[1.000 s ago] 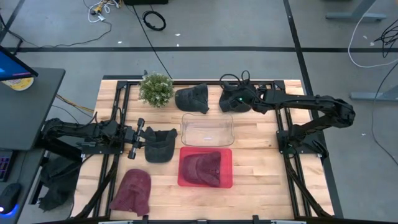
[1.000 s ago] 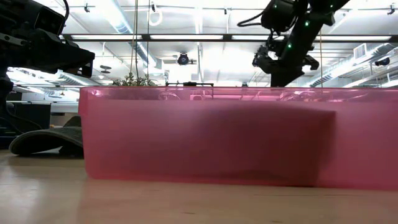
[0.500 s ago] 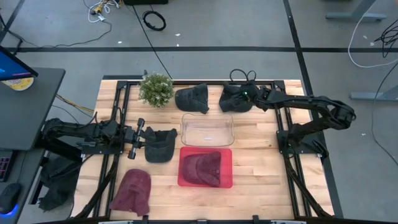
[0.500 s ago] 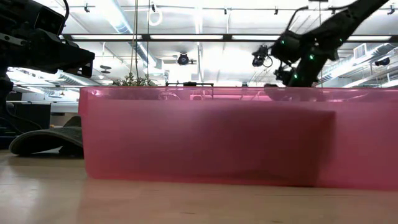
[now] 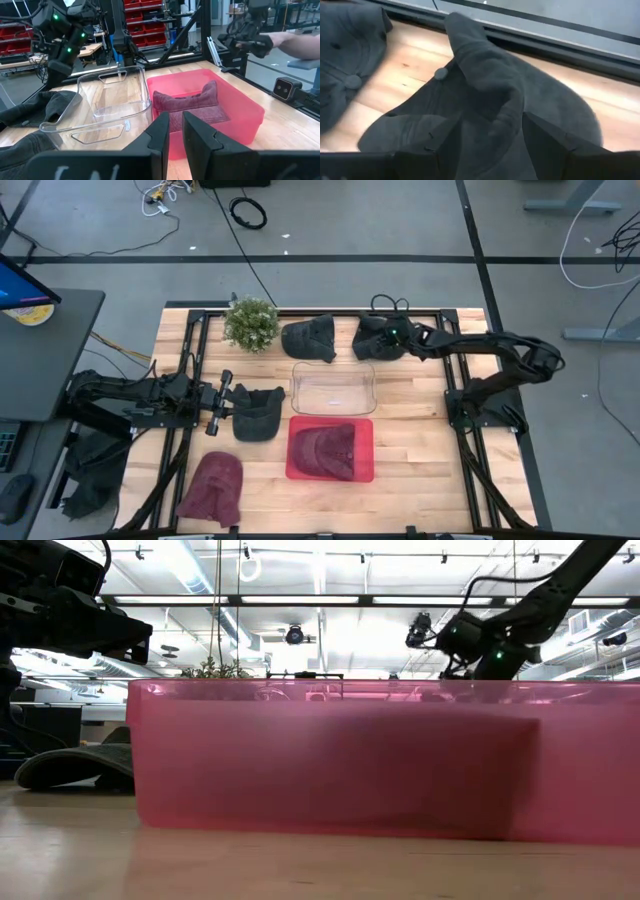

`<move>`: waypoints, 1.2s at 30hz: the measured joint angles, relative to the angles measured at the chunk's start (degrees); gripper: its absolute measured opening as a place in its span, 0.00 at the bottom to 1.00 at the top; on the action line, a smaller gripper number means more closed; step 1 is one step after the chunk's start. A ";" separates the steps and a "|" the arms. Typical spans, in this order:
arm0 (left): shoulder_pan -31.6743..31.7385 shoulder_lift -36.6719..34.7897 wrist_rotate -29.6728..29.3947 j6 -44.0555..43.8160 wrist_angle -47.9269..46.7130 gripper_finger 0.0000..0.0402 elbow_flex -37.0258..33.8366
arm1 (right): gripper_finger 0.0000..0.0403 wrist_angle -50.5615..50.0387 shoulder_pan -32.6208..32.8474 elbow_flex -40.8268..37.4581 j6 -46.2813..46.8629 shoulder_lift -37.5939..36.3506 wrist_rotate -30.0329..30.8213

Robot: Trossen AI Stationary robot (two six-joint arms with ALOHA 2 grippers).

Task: Pick & Place hat
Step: Put the top right black cap into the transparent bin

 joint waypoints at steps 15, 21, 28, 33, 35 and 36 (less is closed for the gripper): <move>0.00 -0.01 0.00 0.00 0.00 0.14 0.00 | 0.49 0.56 -1.19 1.64 -2.74 6.53 -0.06; 0.01 0.01 -0.01 -0.02 0.00 0.14 0.00 | 0.31 -1.73 -1.86 1.71 -3.40 6.51 0.12; 0.00 0.01 -0.02 0.00 0.00 0.14 0.00 | 0.03 -3.86 -1.86 1.73 -4.02 6.51 0.05; 0.01 0.01 -0.01 -0.01 0.00 0.14 0.00 | 0.02 -6.40 -1.60 1.75 -4.94 5.39 0.89; 0.01 0.01 0.00 -0.01 0.00 0.14 0.00 | 0.02 -7.97 -1.05 1.73 -5.72 3.94 1.65; 0.01 0.01 -0.01 -0.02 0.00 0.14 0.00 | 0.02 -8.93 -0.73 1.73 -5.76 2.89 1.91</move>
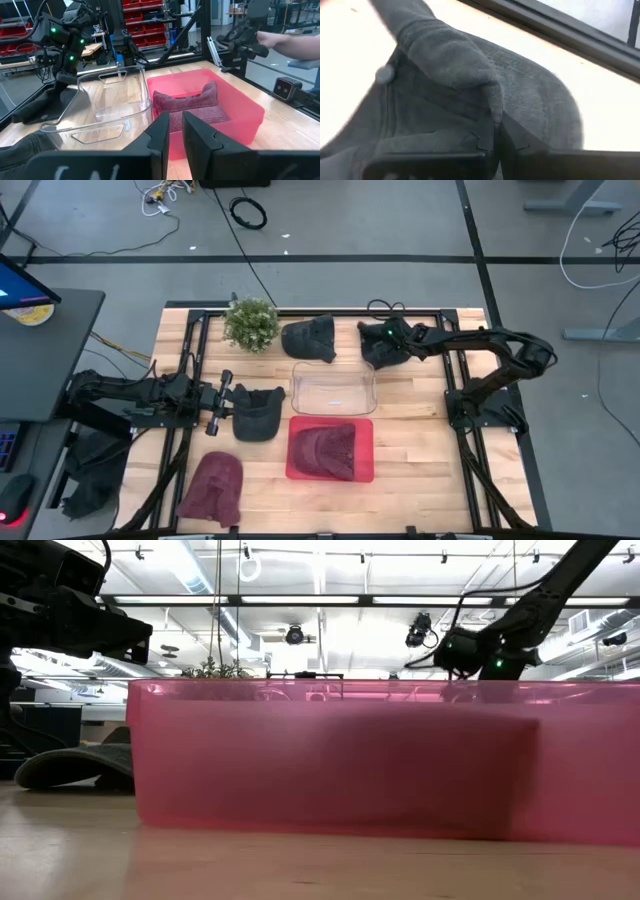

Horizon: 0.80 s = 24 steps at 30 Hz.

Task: Pick & Place hat
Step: Put the top right black cap into the transparent bin

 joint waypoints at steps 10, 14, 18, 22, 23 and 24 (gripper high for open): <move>-0.01 -0.02 -0.01 0.02 0.00 0.14 0.00 | 0.00 -10.44 7.29 -0.02 4.81 -16.26 7.52; -0.01 0.00 0.00 0.02 0.00 0.14 0.00 | 0.00 -13.24 12.98 -0.02 9.00 -22.50 9.09; -0.01 0.00 0.00 0.02 0.00 0.14 0.00 | 0.00 -15.68 20.34 -0.02 13.32 -26.66 11.92; 0.01 0.00 0.01 0.02 0.00 0.14 0.00 | 0.00 -17.80 28.13 -0.02 19.00 -29.41 17.81; 0.01 0.00 0.01 0.02 0.00 0.14 0.00 | 0.00 -18.18 29.99 -0.03 20.68 -29.92 19.08; 0.00 0.00 0.01 0.00 0.00 0.14 0.00 | 0.00 -18.18 31.76 -0.04 22.15 -30.21 20.43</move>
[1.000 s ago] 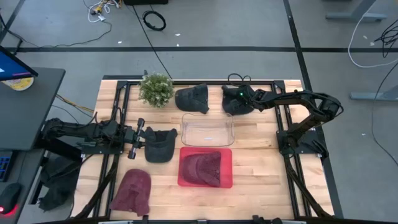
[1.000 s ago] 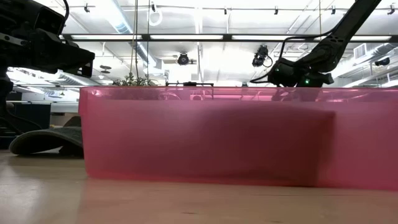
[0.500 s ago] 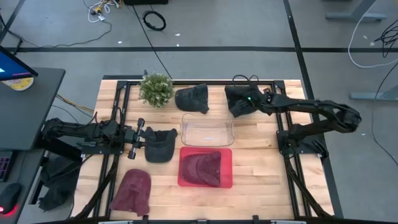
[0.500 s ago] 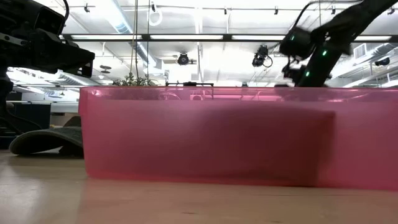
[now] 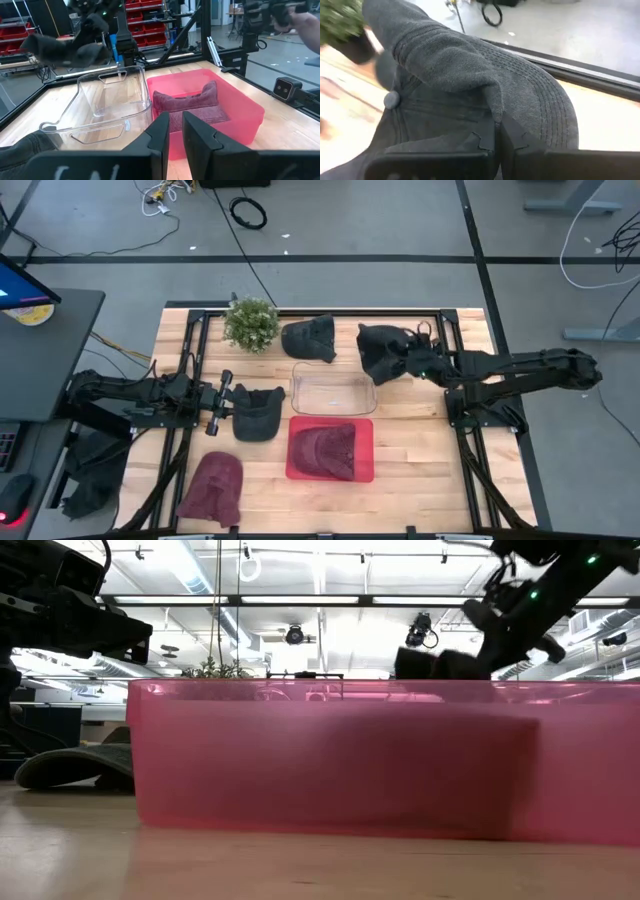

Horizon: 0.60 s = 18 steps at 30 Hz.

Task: Pick & Place hat
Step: Put the top right black cap into the transparent bin

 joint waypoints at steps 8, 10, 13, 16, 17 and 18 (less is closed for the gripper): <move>-0.01 0.00 0.00 0.00 0.00 0.14 0.00 | 0.00 0.37 11.67 2.84 8.92 1.44 4.87; -0.02 -0.01 0.00 0.02 0.00 0.14 0.00 | 0.00 0.35 14.39 4.53 10.16 3.12 6.77; -0.01 0.00 -0.02 0.02 0.00 0.14 0.00 | 0.00 0.37 17.69 7.45 11.37 6.43 9.12; -0.01 -0.01 -0.02 0.02 0.00 0.14 0.00 | 0.00 0.46 19.22 10.15 12.62 10.21 9.38; -0.01 0.00 0.00 0.02 0.00 0.14 0.00 | 0.00 0.35 19.55 11.09 12.74 11.63 9.44; 0.00 -0.01 0.00 0.02 0.00 0.14 0.00 | 0.00 0.41 19.69 11.99 12.96 12.90 9.52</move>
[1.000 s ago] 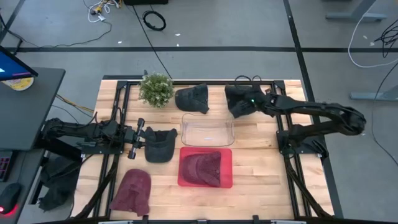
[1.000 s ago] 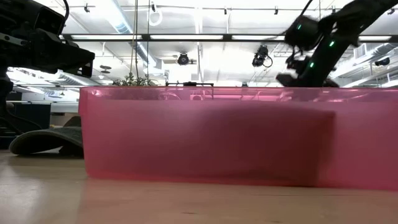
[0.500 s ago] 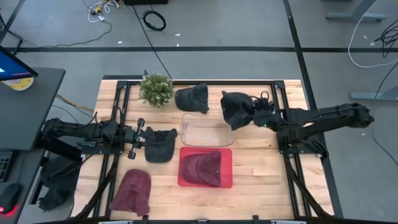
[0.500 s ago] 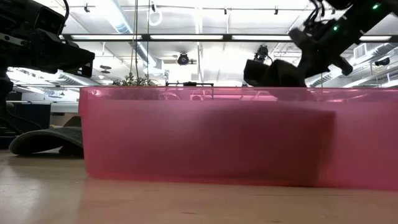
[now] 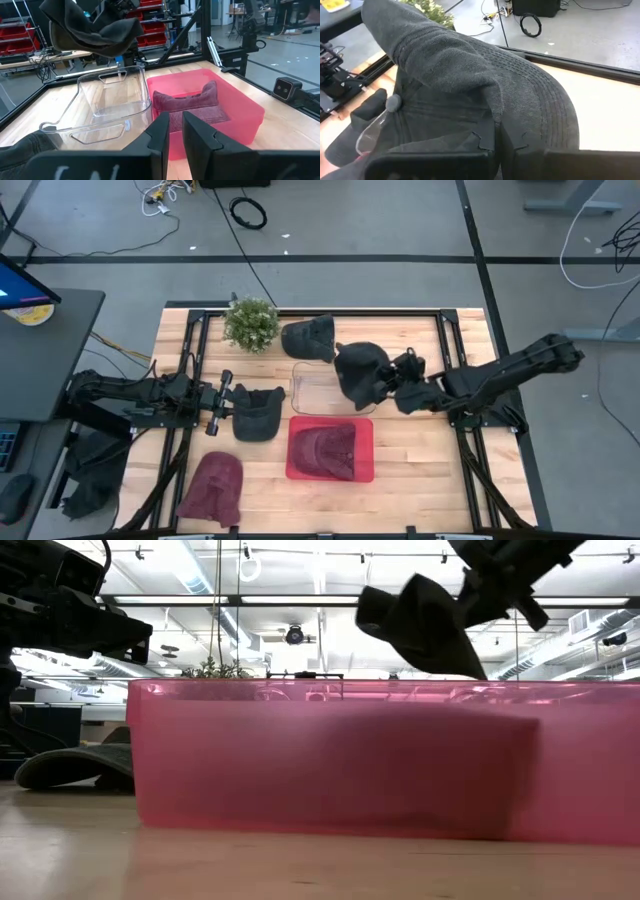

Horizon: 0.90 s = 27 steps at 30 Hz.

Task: Pick & Place hat
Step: Put the top right black cap into the transparent bin

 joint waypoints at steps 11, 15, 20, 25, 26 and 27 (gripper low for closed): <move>0.00 0.01 -0.01 0.00 0.00 0.14 0.00 | 0.00 0.52 0.14 10.11 -0.84 13.08 -0.81; -0.01 -0.01 -0.02 0.00 0.00 0.14 0.00 | 0.00 1.57 -1.21 10.78 0.17 15.71 -4.55; -0.01 0.00 -0.02 -0.02 0.00 0.14 0.00 | 0.00 1.61 -3.69 10.78 0.95 19.09 -8.26; 0.01 0.01 0.00 -0.02 0.00 0.14 0.00 | 0.00 2.16 -5.29 10.78 0.93 20.70 -12.44; -0.01 -0.01 -0.02 0.02 0.00 0.14 0.00 | 0.00 1.68 -5.51 10.78 0.96 20.78 -13.18; -0.01 -0.01 -0.02 0.00 0.00 0.14 0.00 | 0.00 1.25 -5.72 10.78 1.16 20.78 -13.58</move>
